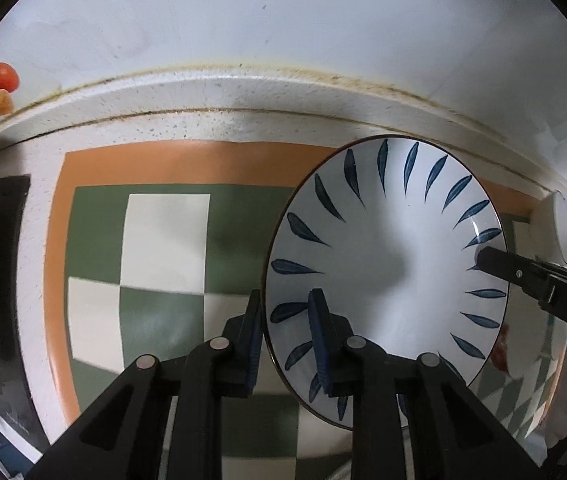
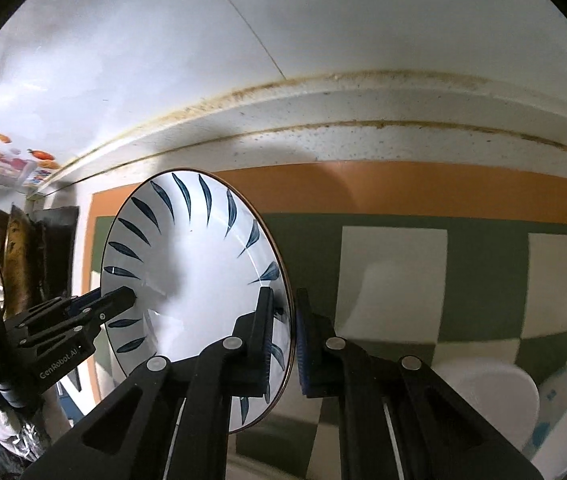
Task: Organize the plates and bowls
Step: 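Carry the blue-striped plate and lower it onto the rose plate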
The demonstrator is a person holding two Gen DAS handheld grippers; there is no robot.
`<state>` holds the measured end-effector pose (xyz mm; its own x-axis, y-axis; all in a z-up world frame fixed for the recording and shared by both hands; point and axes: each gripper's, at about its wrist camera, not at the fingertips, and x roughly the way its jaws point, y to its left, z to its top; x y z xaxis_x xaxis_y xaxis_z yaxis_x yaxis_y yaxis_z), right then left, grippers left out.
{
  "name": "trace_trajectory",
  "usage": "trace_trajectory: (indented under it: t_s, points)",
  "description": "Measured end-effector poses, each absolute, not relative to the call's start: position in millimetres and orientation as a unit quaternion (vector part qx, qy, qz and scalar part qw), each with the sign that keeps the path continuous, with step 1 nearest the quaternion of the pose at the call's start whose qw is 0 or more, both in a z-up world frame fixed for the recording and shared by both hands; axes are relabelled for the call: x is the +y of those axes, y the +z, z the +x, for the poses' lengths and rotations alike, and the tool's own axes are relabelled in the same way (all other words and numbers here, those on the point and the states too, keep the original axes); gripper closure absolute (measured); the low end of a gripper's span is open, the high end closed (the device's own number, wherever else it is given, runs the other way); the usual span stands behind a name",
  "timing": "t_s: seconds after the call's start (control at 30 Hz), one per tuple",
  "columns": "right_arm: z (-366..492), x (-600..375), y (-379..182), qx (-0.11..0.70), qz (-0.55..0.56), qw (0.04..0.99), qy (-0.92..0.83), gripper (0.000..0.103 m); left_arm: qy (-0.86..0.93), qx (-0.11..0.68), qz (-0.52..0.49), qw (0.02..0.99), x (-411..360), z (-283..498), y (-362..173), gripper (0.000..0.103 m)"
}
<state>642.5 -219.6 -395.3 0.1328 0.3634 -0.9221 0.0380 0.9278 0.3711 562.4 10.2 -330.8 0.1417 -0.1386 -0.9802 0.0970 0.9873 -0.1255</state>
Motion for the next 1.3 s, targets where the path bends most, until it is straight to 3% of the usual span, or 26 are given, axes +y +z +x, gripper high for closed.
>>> trace_trajectory:
  t_s: [0.33,0.6,1.3]
  points:
    - [563,-235,-343,0.628,0.17,0.75,0.119,0.091,-0.103,0.625,0.002,0.774,13,512,-280,0.083]
    - [480,-245,-326,0.628,0.194,0.743,0.122,0.091,-0.121,0.62,0.027,0.775,-6,453,-267,0.083]
    - [376,-254,-403,0.687,0.2,0.69,0.108,0.091,-0.107,0.691,0.04,0.714,-25,371,-348,0.083]
